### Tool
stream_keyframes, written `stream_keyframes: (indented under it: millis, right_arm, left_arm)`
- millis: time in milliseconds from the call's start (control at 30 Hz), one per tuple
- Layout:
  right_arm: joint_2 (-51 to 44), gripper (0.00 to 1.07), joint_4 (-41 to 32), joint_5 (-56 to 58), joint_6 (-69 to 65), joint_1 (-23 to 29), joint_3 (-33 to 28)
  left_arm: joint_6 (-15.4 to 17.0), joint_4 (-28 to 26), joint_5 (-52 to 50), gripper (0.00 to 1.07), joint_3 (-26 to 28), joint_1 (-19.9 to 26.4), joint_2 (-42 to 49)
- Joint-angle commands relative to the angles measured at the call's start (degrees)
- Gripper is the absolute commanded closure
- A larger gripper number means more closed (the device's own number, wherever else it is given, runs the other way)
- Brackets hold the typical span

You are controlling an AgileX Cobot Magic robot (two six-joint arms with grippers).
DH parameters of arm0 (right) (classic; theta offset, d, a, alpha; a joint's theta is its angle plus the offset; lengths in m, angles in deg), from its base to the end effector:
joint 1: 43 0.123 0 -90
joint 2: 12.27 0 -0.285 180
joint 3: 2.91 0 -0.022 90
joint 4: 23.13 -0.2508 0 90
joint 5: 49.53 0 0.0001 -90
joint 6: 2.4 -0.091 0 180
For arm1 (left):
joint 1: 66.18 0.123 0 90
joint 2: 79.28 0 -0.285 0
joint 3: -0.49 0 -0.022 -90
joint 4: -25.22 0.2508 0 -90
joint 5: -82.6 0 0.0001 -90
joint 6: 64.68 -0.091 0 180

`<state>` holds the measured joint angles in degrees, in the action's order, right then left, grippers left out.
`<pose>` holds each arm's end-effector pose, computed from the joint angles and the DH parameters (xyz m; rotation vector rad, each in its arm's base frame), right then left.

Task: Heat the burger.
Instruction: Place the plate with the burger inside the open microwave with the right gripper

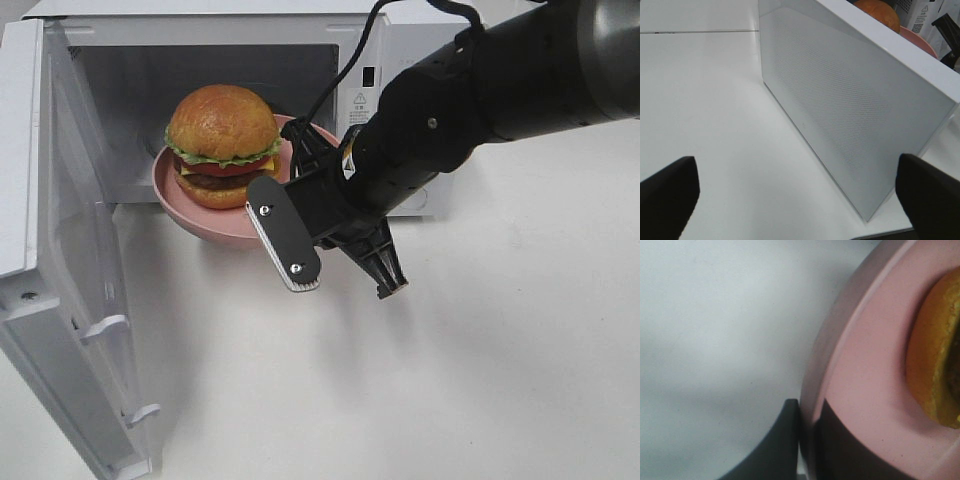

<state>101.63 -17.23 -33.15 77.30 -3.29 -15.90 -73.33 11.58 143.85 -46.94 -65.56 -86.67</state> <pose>0.2969 0.2431 0.1777 -2.2451 1.1807 -0.3614 -0.0097 -0.0189 0.2839 0.1564 2.0019 -0.1804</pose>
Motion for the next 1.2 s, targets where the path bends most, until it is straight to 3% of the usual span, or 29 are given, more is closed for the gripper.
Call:
stream_keyframes:
  millis: [33, 433, 733, 800, 1200]
  right_arm:
    - [1.2, 1.07, 0.7, -3.1, -1.4, -0.2, 3.8]
    - [7.1, 1.07, 6.1, 2.1, -8.5, -0.2, 13.7]
    - [10.5, 1.07, 6.3, 3.3, -9.9, -0.2, 18.9]
    - [13.1, 1.07, 6.3, 6.9, -10.3, -0.2, 23.0]
    - [19.0, 1.07, 6.3, 10.4, -11.6, -0.2, 33.3]
  left_arm:
    - [0.0, 0.2, 0.3, 0.07, -0.1, -0.2, 0.8]
    - [0.0, 0.2, 0.3, 0.07, -0.1, -0.2, 0.8]
    - [0.0, 0.2, 0.3, 0.07, -0.1, -0.2, 0.8]
    - [0.0, 0.2, 0.3, 0.07, -0.1, -0.2, 0.8]
    - [0.0, 0.2, 0.3, 0.07, -0.1, -0.2, 0.8]
